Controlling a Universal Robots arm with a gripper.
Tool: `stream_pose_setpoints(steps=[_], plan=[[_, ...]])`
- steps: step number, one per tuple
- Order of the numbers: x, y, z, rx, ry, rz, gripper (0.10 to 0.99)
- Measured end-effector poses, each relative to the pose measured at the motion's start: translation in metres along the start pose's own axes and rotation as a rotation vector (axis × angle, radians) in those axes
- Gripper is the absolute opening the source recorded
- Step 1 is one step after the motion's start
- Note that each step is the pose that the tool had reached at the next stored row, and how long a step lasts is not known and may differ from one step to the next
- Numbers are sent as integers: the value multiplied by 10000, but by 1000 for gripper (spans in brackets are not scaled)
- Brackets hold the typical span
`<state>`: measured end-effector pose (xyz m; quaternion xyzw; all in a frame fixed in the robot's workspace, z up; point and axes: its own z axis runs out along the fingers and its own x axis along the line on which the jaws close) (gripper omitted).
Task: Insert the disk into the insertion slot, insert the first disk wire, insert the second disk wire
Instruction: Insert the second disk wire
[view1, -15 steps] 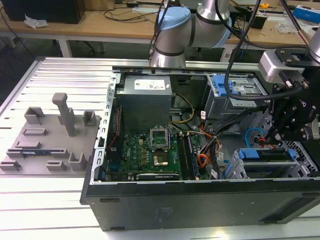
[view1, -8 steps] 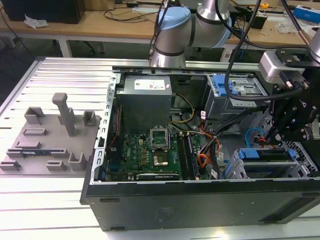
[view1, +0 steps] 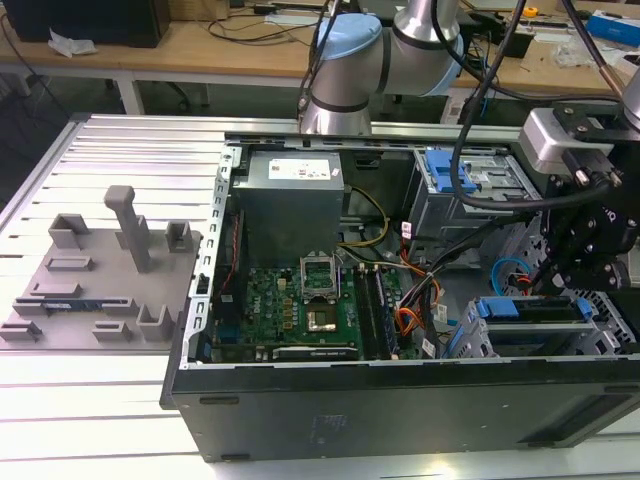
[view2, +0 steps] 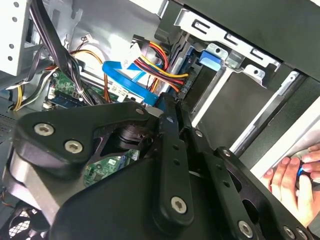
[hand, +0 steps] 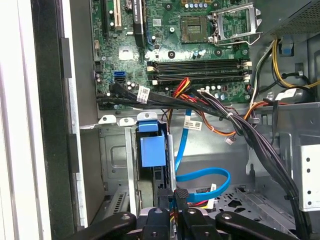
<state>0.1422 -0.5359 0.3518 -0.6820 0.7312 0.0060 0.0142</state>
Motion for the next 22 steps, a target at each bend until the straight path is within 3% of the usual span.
stream_pose_setpoints(steps=[13, 22], plan=[[26, -17, 50, 0, -2, 1, 161], [40, 2, 138, 18, 5, -61, 161]])
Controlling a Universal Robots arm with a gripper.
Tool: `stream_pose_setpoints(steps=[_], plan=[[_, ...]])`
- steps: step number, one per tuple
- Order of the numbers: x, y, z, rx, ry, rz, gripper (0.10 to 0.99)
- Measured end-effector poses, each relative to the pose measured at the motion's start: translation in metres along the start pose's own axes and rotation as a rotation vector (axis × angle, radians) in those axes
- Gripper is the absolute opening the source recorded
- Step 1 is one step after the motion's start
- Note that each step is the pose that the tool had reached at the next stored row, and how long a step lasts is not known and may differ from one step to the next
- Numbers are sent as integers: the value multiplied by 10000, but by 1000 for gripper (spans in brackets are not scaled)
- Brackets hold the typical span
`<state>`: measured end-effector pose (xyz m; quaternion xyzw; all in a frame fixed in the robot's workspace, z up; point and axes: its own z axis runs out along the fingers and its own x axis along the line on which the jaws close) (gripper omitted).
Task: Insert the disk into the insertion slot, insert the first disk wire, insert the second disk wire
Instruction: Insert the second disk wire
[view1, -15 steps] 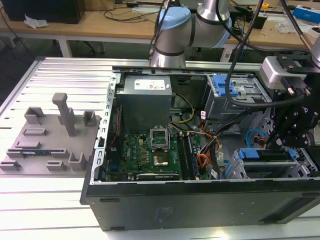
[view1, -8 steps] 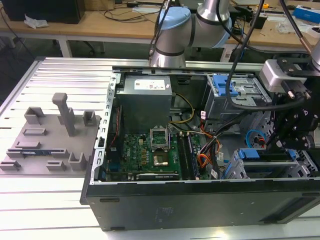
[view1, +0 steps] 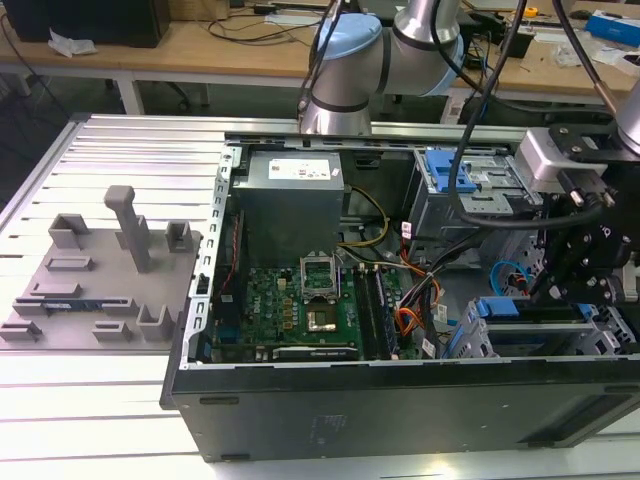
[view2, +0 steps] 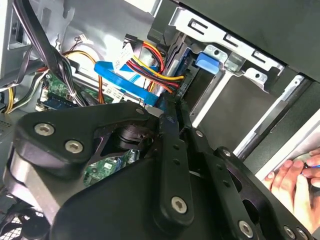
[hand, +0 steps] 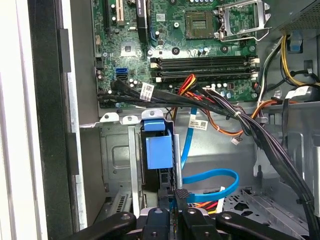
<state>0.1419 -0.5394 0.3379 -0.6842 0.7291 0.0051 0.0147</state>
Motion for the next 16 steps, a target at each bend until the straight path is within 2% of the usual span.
stream_pose_setpoints(steps=[3, 5, 9, 10, 11, 12, 13, 14, 16], plan=[[4, 37, -7, -2, -16, -8, 173], [1, 36, -86, 1, -9, -10, 302], [-20, 34, -265, 1, -7, -10, 302], [-26, 34, -343, 1, -9, -10, 302], [-34, 33, -431, 0, -6, -10, 282], [-36, 33, -456, 0, -7, -10, 216], [-39, 33, -461, 1, -4, -10, 216], [-41, 33, -462, 3, 9, -11, 106], [-40, 33, -463, 5, 23, -11, 106]])
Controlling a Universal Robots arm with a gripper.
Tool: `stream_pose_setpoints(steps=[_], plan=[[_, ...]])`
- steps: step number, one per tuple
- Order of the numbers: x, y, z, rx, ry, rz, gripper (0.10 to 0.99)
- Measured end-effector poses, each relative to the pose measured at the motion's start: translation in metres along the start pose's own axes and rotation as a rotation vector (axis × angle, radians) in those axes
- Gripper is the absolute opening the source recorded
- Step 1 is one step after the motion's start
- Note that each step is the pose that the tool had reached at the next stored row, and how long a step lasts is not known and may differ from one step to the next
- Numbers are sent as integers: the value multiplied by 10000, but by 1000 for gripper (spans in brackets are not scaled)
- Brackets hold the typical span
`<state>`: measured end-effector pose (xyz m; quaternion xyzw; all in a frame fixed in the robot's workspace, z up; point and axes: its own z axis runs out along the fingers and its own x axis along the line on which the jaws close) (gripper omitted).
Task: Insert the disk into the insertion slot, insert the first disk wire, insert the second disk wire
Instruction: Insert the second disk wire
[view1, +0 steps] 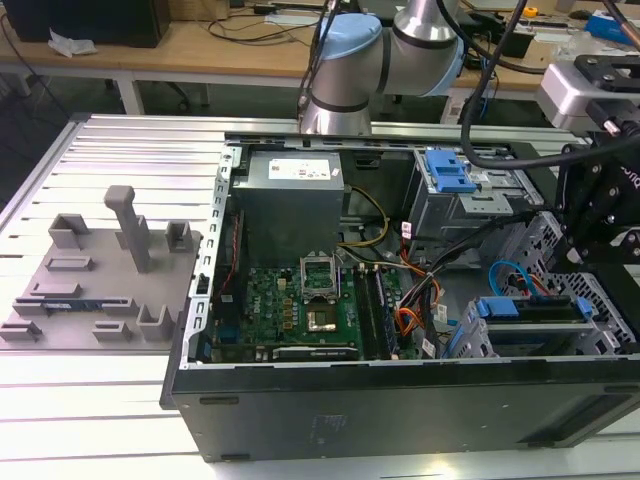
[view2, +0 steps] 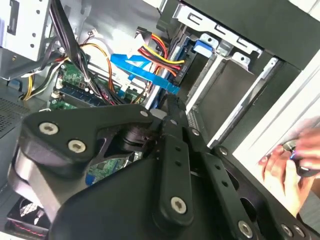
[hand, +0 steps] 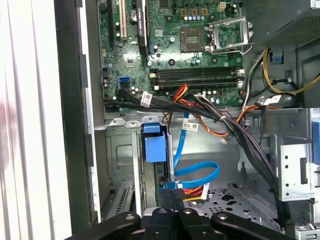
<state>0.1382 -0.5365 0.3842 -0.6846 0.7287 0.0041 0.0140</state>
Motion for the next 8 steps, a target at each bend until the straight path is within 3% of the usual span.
stream_pose_setpoints(steps=[8], plan=[[-1, 0, 0, 8, 49, 0, 106]])
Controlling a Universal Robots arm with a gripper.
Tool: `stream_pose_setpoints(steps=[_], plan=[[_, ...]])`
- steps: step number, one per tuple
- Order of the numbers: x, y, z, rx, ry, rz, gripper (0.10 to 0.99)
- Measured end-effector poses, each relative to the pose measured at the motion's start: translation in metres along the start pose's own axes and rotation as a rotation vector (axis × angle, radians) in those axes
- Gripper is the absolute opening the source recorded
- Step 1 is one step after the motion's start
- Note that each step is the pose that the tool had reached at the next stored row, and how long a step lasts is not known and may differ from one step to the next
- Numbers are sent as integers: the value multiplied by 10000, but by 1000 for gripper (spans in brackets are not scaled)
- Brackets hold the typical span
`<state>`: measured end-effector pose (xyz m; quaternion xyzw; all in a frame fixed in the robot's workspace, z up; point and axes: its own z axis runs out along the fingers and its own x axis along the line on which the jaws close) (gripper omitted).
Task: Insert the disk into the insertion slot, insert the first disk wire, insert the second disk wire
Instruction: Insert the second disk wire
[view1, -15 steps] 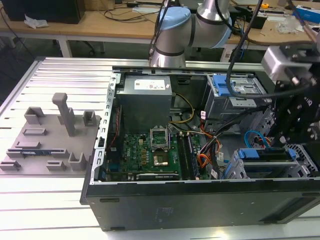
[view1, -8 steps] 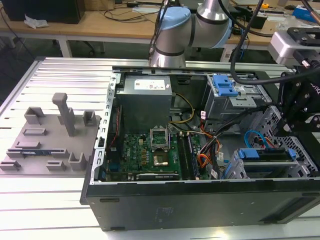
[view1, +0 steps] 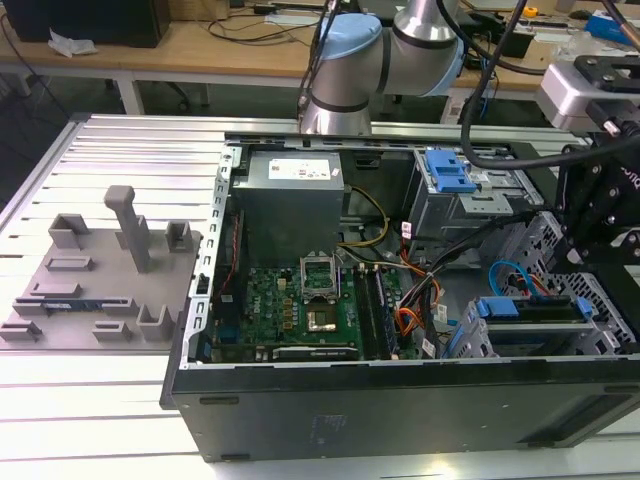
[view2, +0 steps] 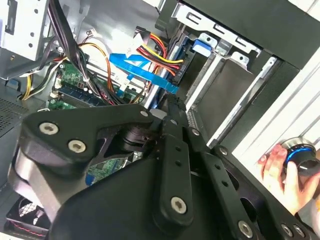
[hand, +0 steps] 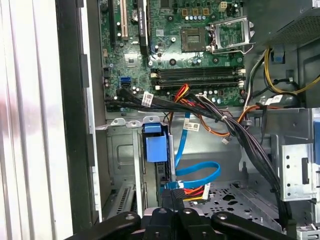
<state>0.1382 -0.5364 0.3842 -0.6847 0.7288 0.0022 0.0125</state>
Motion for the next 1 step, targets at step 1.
stream_pose_setpoints(steps=[1], plan=[[0, 0, 0, 1, 4, 0, 106]])
